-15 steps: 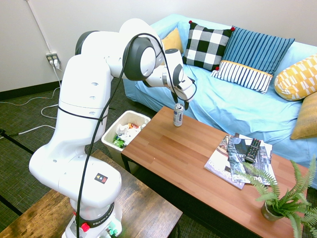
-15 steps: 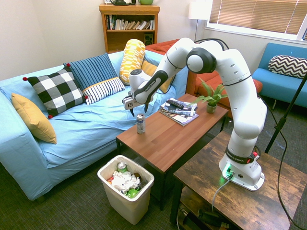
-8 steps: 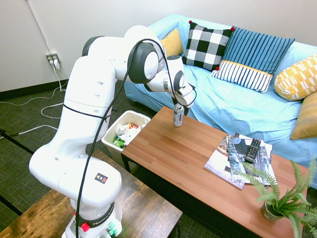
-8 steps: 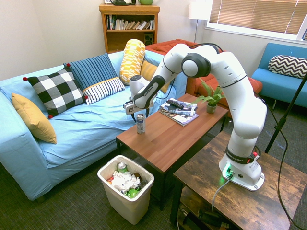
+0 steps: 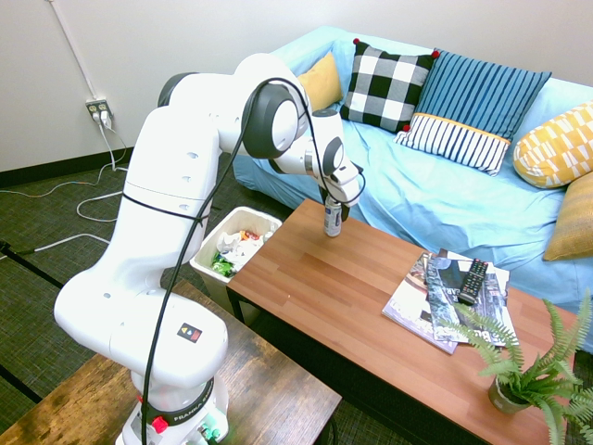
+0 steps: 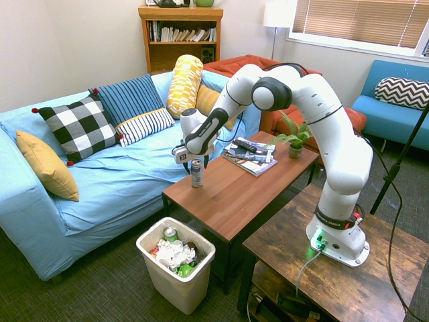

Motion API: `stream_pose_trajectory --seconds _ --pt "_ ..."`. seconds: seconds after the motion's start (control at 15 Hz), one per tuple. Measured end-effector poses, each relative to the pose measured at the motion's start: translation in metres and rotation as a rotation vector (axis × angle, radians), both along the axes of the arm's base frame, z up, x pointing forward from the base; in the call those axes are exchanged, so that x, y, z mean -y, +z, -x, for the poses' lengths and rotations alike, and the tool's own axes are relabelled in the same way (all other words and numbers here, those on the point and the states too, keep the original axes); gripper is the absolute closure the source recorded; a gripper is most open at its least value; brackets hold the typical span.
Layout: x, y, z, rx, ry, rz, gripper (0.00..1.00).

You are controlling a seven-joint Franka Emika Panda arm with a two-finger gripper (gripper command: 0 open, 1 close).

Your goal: Throw the can in the trash bin

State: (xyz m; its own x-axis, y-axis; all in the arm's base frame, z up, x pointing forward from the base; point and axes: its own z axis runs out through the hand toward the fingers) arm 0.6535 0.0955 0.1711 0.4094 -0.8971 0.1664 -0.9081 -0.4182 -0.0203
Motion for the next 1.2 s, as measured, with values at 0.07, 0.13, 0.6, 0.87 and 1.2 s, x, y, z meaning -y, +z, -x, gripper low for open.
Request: stream_pose_trajectory --seconds 0.07,0.13,0.6,0.87,1.2 --pt "0.000 0.000 0.000 0.001 0.001 -0.001 1.00" --pt "0.000 0.000 0.000 0.000 0.000 -0.002 1.00" --pt "0.002 0.006 -0.002 0.002 0.007 -0.009 1.00" --pt "-0.045 0.043 -0.003 0.013 0.076 -0.023 1.00" --pt "-0.176 0.045 0.023 0.008 0.242 -0.015 1.00"
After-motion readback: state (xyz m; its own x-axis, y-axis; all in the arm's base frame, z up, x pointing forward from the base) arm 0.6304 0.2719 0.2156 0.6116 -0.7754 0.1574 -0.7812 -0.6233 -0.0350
